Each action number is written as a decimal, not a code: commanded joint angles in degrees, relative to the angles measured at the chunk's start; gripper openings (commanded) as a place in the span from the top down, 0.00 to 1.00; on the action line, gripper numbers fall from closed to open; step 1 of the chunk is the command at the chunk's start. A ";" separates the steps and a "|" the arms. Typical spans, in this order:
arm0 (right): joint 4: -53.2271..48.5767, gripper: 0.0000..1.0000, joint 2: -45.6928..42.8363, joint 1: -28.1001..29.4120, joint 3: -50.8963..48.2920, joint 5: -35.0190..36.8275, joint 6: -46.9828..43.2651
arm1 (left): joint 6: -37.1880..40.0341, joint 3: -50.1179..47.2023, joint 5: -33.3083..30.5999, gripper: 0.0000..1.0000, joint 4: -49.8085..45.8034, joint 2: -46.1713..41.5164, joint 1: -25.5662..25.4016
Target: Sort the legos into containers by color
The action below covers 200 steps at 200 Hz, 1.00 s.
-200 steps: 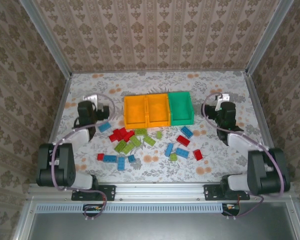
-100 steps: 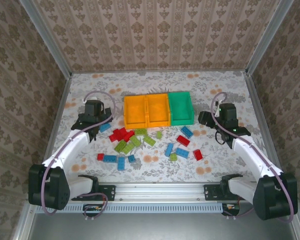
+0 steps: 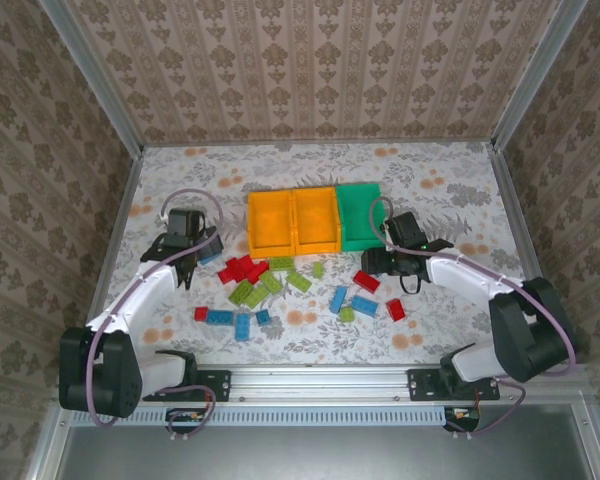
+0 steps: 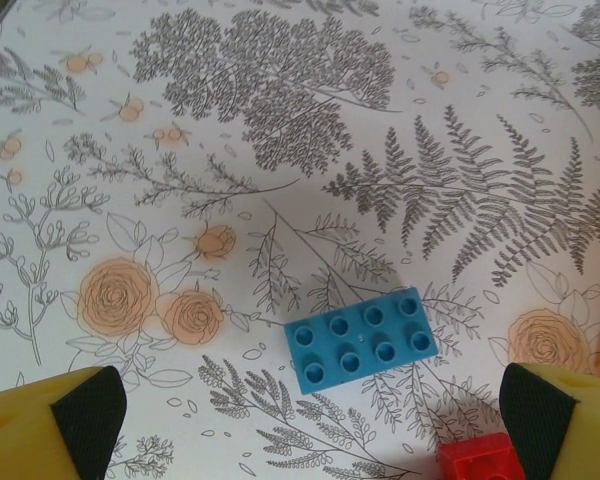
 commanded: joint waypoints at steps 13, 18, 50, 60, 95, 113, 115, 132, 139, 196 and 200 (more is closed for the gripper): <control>-2.31 0.23 4.19 1.69 3.90 4.81 -2.98 | -1.30 -0.80 2.58 0.00 -0.93 -0.32 0.96; -2.70 0.23 5.17 1.72 4.63 4.82 -3.00 | -1.29 -0.90 2.73 0.00 -0.86 -0.28 1.08; -4.99 0.24 11.00 2.38 9.38 6.57 -3.39 | -1.29 -1.20 3.42 0.00 -0.63 -0.17 1.50; -5.22 0.25 12.22 2.57 10.37 7.13 -3.39 | -1.30 -1.38 3.51 0.00 -0.46 -0.17 1.66; -7.24 0.31 16.11 3.07 13.22 7.89 -3.49 | -1.29 -1.77 3.68 0.00 -0.39 -0.34 1.91; -7.70 0.33 17.27 3.26 13.74 8.05 -3.18 | -1.21 -1.85 3.93 0.00 -0.16 -0.44 2.11; -7.64 0.33 17.36 3.28 13.70 8.04 -3.19 | -1.25 -1.86 3.96 0.00 -0.22 -0.44 2.10; -7.46 0.35 17.39 3.50 13.43 8.13 -3.05 | -1.13 -1.95 4.05 0.00 -0.08 -0.49 2.28; -7.63 0.36 17.32 3.55 13.37 8.29 -2.94 | -1.18 -1.94 4.02 0.00 -0.04 -0.48 2.36; -7.44 0.60 16.19 3.72 12.10 9.61 -1.92 | -1.28 -2.30 4.47 0.00 0.11 -0.70 2.60; -7.52 0.63 15.91 3.78 12.03 9.79 -1.91 | -1.29 -2.30 4.42 0.00 0.11 -0.77 2.63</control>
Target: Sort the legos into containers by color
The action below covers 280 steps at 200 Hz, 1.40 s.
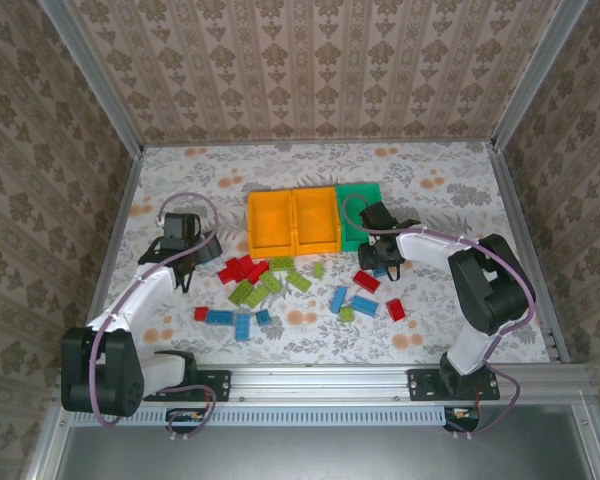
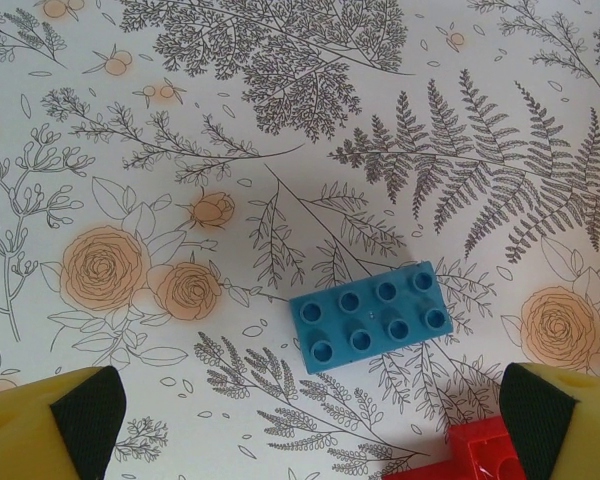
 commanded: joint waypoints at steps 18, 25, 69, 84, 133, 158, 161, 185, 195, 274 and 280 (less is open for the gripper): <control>-1.91 0.71 -3.28 0.49 -0.92 2.98 0.56 | -1.27 -0.70 0.57 0.00 -0.13 -0.90 0.46; -1.96 0.72 -4.51 0.47 -1.14 3.00 0.63 | -1.42 -0.75 0.60 0.00 -0.14 -0.90 0.38; 0.14 0.76 -13.94 0.53 -0.39 -1.91 4.10 | -1.03 -0.66 0.83 0.00 -0.05 -0.77 0.36; 5.39 0.76 -15.64 0.53 0.15 -9.39 7.93 | -0.67 -0.42 1.04 0.00 -0.03 -0.68 0.03; 12.86 0.76 -5.73 2.58 10.94 -21.38 17.30 | 0.89 1.08 -0.75 0.00 -0.34 0.93 -4.16; 12.27 0.76 0.27 4.12 17.43 -20.04 18.48 | 1.01 1.70 -1.85 0.00 -0.76 1.73 -6.70; 11.93 0.75 0.82 4.22 18.41 -19.62 18.62 | 1.00 1.70 -1.94 0.00 -0.76 1.77 -6.97; 9.40 0.75 7.04 4.56 23.78 -17.14 20.52 | 0.84 1.71 -2.28 0.00 -0.61 1.97 -9.22; 8.91 0.74 9.31 4.58 25.30 -16.16 21.30 | 0.87 1.56 -2.23 0.00 -0.50 2.04 -10.17; 7.09 0.64 15.98 5.13 30.67 -13.64 23.06 | 0.58 0.47 -2.15 0.00 0.38 1.78 -12.79; 6.92 0.65 16.05 5.20 30.72 -13.75 22.94 | 0.66 0.48 -2.27 0.00 0.52 1.78 -12.80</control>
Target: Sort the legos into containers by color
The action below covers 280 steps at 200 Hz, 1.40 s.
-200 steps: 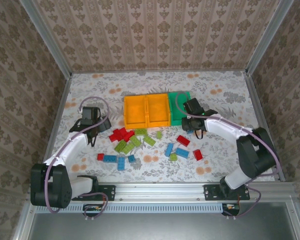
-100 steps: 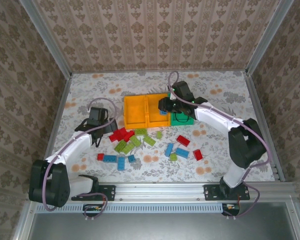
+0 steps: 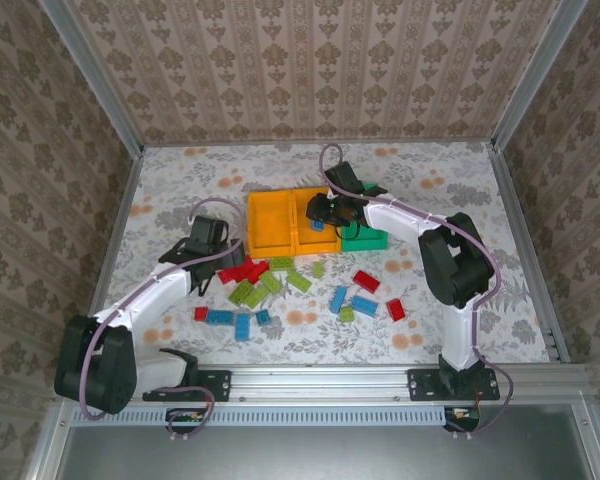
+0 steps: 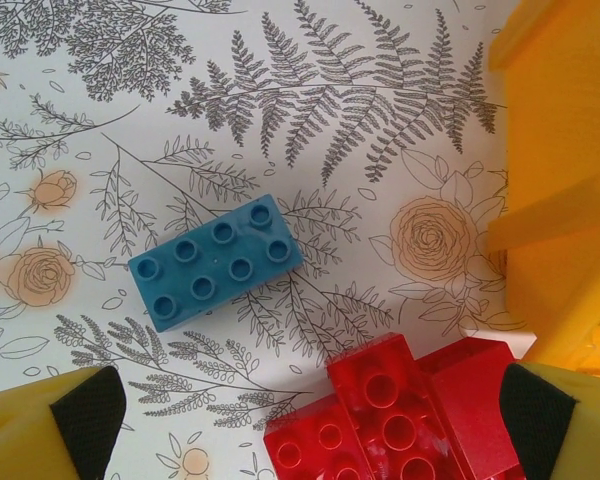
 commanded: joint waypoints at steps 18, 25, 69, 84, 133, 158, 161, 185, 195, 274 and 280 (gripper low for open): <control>-1.50 0.66 0.85 0.76 2.71 1.17 0.36 | 0.86 0.57 -0.94 0.00 0.35 -0.06 -0.82; -1.49 0.65 0.88 0.83 2.64 1.40 0.22 | 1.07 0.66 -0.91 0.00 0.42 0.02 -0.97; -2.22 0.64 1.40 1.02 2.58 2.65 -0.53 | 1.98 1.05 -1.75 0.00 0.04 0.37 -2.04; -2.39 0.63 1.57 1.02 2.61 2.94 -0.73 | 2.29 1.24 -1.99 0.00 -0.09 0.45 -2.53; -3.79 0.63 2.11 1.02 2.81 5.46 -1.36 | 4.01 1.49 -3.15 0.00 0.06 0.46 -4.27; -5.04 0.58 2.73 1.03 3.44 6.39 -1.90 | 4.19 1.77 -3.40 0.00 -0.24 1.17 -7.10; -5.16 0.55 2.89 1.02 3.49 6.54 -1.97 | 4.18 1.80 -3.42 0.00 -0.31 1.22 -7.27; -5.61 0.50 3.42 1.05 3.70 6.61 -2.07 | 3.97 1.69 -3.69 0.00 -0.18 1.74 -8.16; -5.61 0.47 3.44 1.02 3.62 6.48 -2.07 | 4.06 1.55 -3.44 0.00 0.12 1.80 -8.38; 1.13 0.32 -7.31 1.94 -4.84 0.35 -9.36 | 4.89 1.23 -3.75 0.00 0.87 1.61 -8.65; 1.26 0.31 -8.97 2.07 -6.52 0.18 -11.83 | 5.02 1.27 -3.92 0.00 0.93 1.46 -8.65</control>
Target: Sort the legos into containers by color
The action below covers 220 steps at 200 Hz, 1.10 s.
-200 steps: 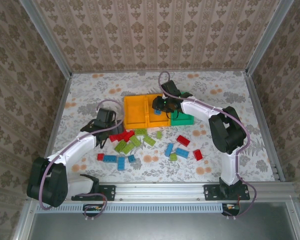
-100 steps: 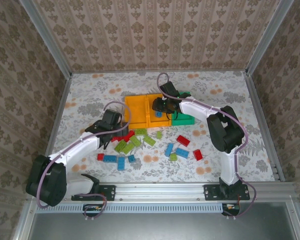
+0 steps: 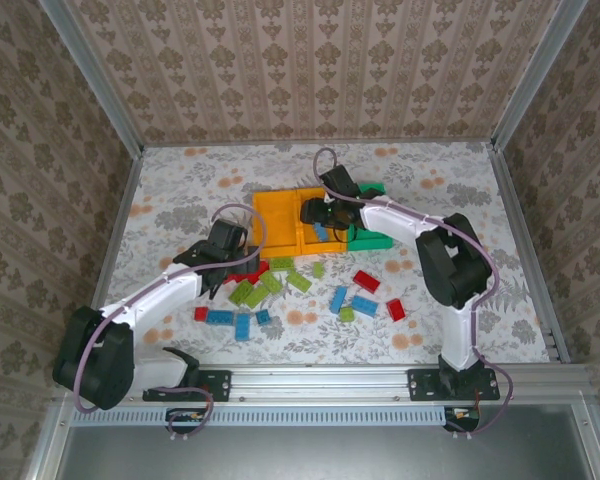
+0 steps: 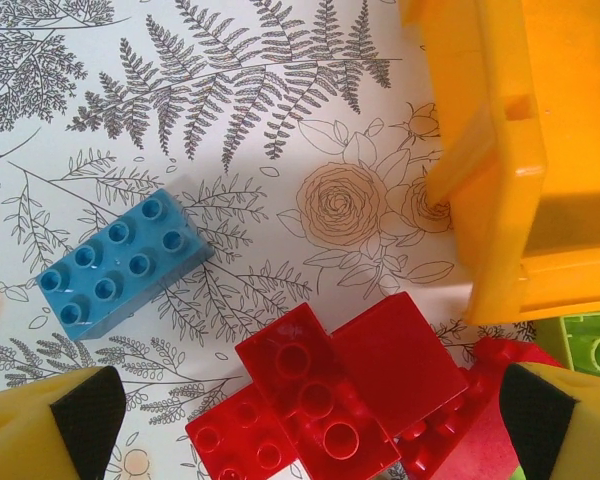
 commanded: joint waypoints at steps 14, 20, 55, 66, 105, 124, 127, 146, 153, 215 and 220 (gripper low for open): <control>0.25 0.29 -12.47 0.79 -8.73 -1.12 -13.85 | 1.70 0.83 -1.80 0.00 0.32 -0.38 -0.43; -0.96 0.28 -14.26 0.79 -10.44 -0.25 -17.08 | 1.77 0.77 -1.96 0.00 0.25 -0.48 -0.43; -10.49 0.25 -23.74 0.73 -19.80 6.58 -32.65 | 2.00 0.14 -2.71 0.00 0.86 -0.87 -0.26; -11.95 0.24 -26.21 0.67 -22.99 8.37 -36.02 | 1.93 -0.04 -2.66 0.00 1.02 -0.84 -0.19; -17.17 0.24 -27.13 0.24 -27.86 10.84 -40.60 | 1.58 -0.22 -2.24 0.00 1.87 -0.58 -0.08; -19.20 0.24 -24.44 0.24 -27.24 11.06 -40.54 | 1.52 -0.13 -1.94 0.00 2.07 -0.44 -0.08; -19.32 0.24 -24.09 0.24 -27.14 11.03 -40.52 | 1.47 -0.13 -1.90 0.00 2.07 -0.43 -0.08; -19.53 0.25 -22.89 0.24 -27.19 10.02 -40.26 | 1.54 -0.04 -1.72 0.00 2.04 -0.32 -0.08; -19.28 0.25 -22.63 0.24 -27.35 10.11 -40.25 | 1.56 -0.13 -1.82 0.00 2.09 -0.42 -0.08; -19.05 0.36 -16.65 0.24 -26.31 11.33 -40.52 | 1.36 -0.31 -1.91 0.00 2.43 0.04 -0.08; -18.92 0.39 -16.34 0.26 -26.27 11.16 -40.52 | 1.33 -0.31 -1.94 0.00 2.43 0.04 -0.08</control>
